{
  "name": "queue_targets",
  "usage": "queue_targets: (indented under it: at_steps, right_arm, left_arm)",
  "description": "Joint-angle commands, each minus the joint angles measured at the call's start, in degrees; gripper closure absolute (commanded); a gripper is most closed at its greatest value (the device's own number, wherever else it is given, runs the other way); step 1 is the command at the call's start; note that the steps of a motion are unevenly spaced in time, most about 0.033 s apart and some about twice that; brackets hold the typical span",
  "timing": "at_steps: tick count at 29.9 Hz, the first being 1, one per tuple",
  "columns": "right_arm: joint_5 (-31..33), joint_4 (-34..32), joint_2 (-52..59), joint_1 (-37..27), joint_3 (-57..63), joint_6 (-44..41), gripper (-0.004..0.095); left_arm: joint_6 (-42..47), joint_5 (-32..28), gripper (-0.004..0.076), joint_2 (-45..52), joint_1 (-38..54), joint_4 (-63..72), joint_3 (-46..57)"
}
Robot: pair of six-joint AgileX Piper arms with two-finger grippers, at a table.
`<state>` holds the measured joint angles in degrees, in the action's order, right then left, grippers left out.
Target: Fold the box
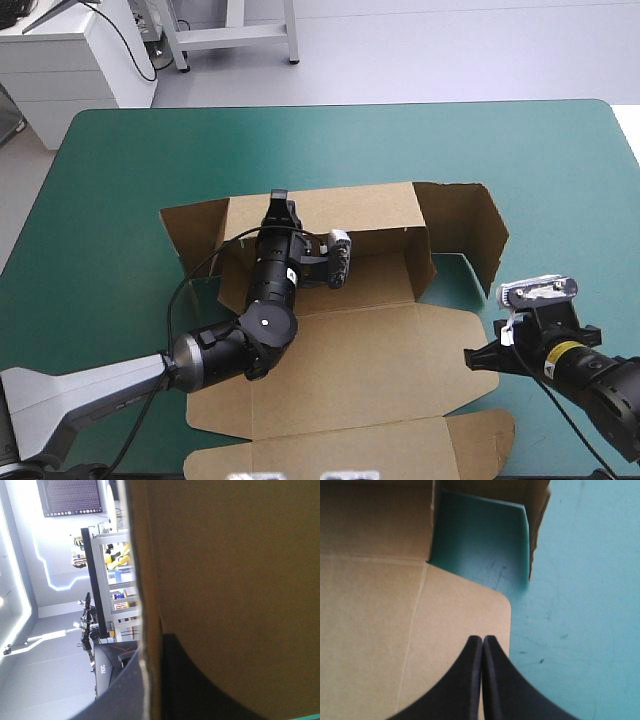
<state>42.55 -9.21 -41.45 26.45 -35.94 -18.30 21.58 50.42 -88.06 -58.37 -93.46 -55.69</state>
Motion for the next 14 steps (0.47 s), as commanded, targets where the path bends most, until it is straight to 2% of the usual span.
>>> queue_targets:
  at_steps: [1,6,11,14]
  right_arm:
    - [-4.66,-1.65,-0.76,-0.31,-5.65,-0.23,0.0923]
    - [-3.6,-5.34,-5.72,-0.31,-16.42,-0.37,0.0923]
    - [4.3,-14.05,-16.41,-0.31,-31.1,-0.37,0.0923]
    - [6.6,-18.63,-23.44,-0.31,-40.91,-0.37,0.0923]
  left_arm:
    - [0.65,3.96,0.0731,2.69,-0.38,-3.17,-0.64]
    - [0.65,2.6,0.0731,2.69,-0.38,-3.18,-0.64]
    - [0.65,2.22,0.0731,2.69,-0.38,-3.32,-0.64]
    - [0.65,2.22,0.0731,2.69,-0.38,-3.32,-0.64]
